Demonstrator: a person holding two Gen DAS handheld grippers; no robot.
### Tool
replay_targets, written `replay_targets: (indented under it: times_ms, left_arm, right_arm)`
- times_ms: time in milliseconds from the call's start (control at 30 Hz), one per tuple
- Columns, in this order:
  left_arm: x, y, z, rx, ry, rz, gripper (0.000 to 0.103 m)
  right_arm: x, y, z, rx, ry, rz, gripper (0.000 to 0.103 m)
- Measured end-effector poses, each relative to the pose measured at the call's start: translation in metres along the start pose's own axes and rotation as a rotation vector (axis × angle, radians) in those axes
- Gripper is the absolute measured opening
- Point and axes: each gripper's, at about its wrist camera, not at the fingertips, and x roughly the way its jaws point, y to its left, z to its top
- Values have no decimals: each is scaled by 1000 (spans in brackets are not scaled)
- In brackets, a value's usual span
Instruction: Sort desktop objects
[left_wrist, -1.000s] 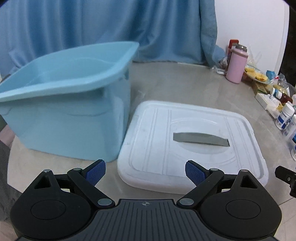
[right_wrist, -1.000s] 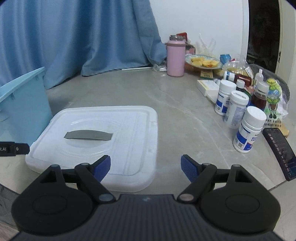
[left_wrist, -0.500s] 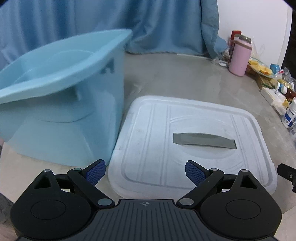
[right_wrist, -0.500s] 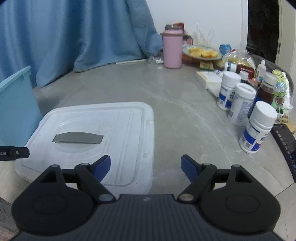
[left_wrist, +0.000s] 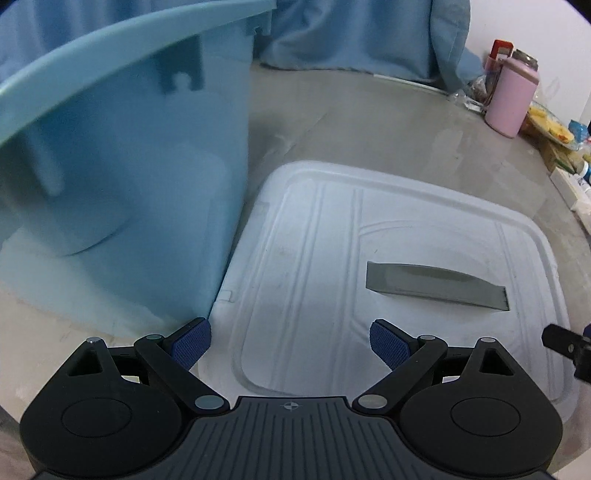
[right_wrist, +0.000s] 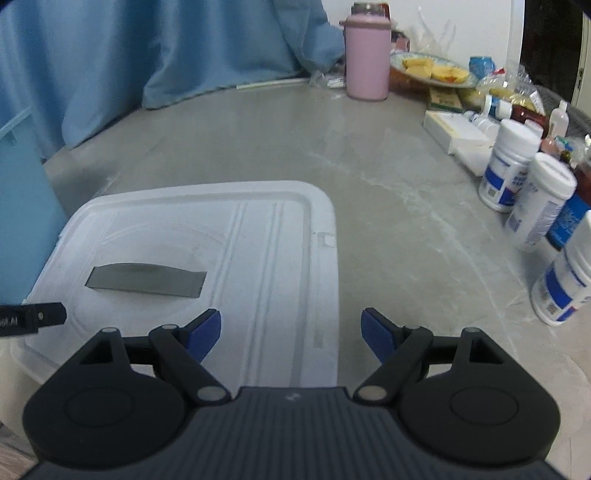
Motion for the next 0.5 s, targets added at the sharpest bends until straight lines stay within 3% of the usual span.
replay_targets:
  times_ms: [167, 333, 500]
  left_arm:
    - [7, -10, 3, 57, 13, 25, 100]
    - [11, -13, 6, 60, 28, 24, 103]
    - [12, -13, 8, 58, 37, 25, 103]
  right_arm:
    - [14, 4, 7, 55, 58, 9, 86]
    - [22, 16, 13, 49, 104, -7, 103]
    - [23, 22, 11, 36, 96, -19, 103]
